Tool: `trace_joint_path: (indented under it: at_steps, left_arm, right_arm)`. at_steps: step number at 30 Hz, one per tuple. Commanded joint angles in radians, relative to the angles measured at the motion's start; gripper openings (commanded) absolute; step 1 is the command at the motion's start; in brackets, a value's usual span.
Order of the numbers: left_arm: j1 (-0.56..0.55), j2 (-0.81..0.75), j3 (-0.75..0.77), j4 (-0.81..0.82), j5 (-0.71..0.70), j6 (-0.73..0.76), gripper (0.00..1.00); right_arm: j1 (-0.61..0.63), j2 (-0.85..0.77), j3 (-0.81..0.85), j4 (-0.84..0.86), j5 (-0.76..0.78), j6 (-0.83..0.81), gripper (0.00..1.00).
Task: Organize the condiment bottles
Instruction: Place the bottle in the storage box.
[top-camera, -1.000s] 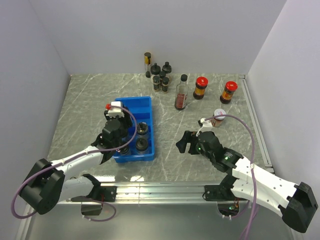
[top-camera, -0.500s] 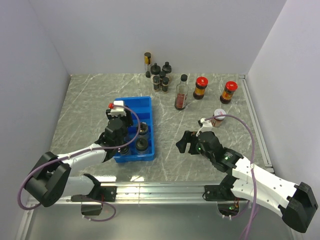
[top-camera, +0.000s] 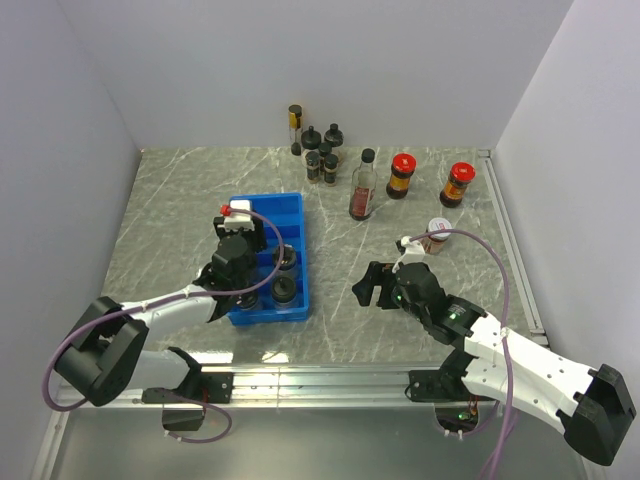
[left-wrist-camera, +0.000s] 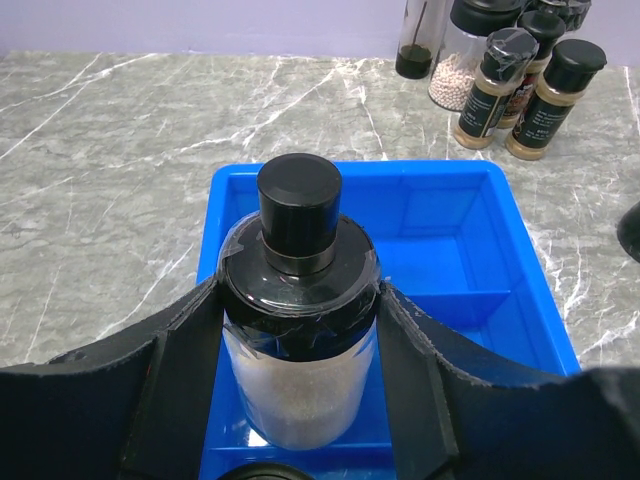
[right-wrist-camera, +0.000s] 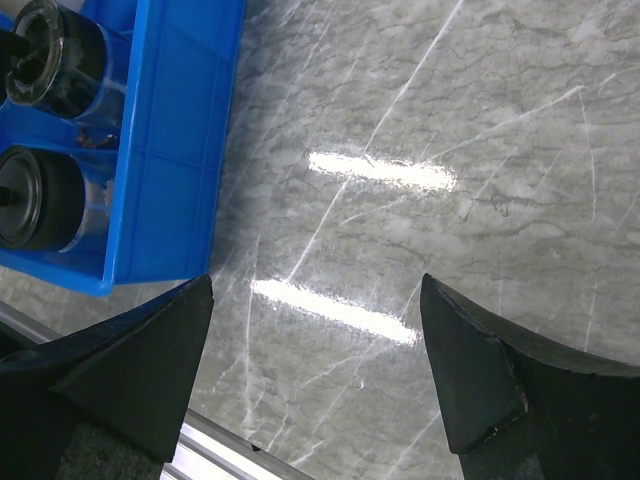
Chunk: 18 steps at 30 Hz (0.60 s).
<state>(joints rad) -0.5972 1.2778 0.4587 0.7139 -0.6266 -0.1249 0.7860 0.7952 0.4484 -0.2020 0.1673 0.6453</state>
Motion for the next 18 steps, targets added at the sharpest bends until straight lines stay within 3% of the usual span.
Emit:
trace_joint_path:
  at_steps: [1, 6, 18]
  left_arm:
    - [-0.003, -0.003, 0.017, 0.090, -0.021, 0.015, 0.00]
    - [-0.004, 0.025, 0.028, 0.056, -0.015, -0.013, 0.00]
    - [-0.004, -0.058, 0.083, -0.243, -0.045, -0.168, 0.00]
  right_arm:
    - [0.007, 0.006, 0.007, 0.024, 0.018, -0.010, 0.90]
    - [0.007, 0.010, 0.004, 0.027, 0.018, -0.010, 0.90]
    - [0.007, 0.018, -0.004, 0.039, 0.014, -0.006, 0.91]
